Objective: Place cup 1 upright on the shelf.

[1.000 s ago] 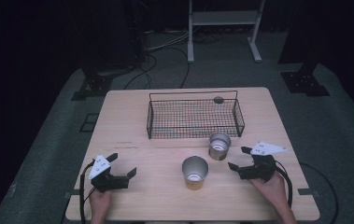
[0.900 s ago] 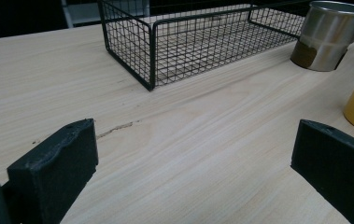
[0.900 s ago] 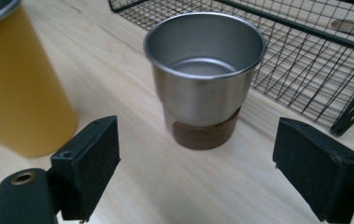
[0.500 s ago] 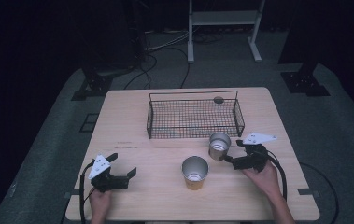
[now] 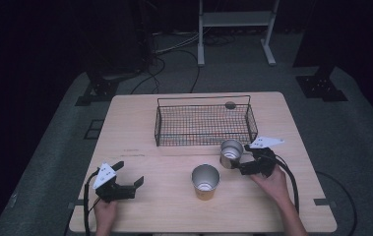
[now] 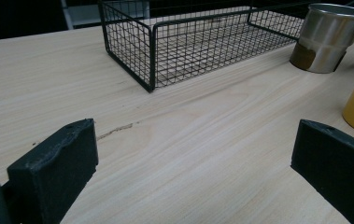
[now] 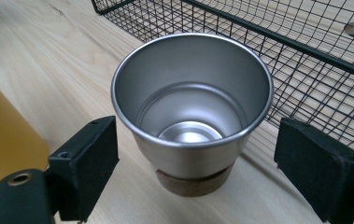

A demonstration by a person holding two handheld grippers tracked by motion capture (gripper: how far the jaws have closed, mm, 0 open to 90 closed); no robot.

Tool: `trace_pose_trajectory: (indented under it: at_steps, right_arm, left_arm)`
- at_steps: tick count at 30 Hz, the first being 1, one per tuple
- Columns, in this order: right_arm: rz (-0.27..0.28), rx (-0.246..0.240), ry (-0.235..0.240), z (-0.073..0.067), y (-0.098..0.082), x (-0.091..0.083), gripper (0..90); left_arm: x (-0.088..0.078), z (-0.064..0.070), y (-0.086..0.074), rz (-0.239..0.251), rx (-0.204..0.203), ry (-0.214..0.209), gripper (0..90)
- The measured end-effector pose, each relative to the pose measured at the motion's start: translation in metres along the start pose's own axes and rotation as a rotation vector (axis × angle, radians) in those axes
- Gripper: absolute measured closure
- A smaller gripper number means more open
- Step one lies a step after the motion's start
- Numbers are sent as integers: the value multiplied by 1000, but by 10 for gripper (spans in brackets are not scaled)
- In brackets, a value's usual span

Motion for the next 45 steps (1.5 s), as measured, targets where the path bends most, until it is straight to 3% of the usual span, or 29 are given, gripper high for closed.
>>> trace_pose_trajectory:
  at_steps: [19, 31, 45]
  right_arm:
    - [3, -4, 8, -4, 2, 25, 99]
    - [13, -17, 8, -3, 4, 23, 166]
    - [16, -30, 5, -2, 4, 23, 173]
  left_arm:
    - [0, 0, 0, 2, 3, -1, 0]
    - [0, 0, 0, 2, 6, 0, 0]
    - [0, 0, 0, 2, 7, 1, 0]
Point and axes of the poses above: each handheld gripper's, and its own axes: x roughly forward along the jaws, y roughly out of its top, z roughly to its right, the point moved 9 cm from there along x, roughly forward along the jaws, and after that the axes turned 4 degrees about -y, right-handed, at the moved point
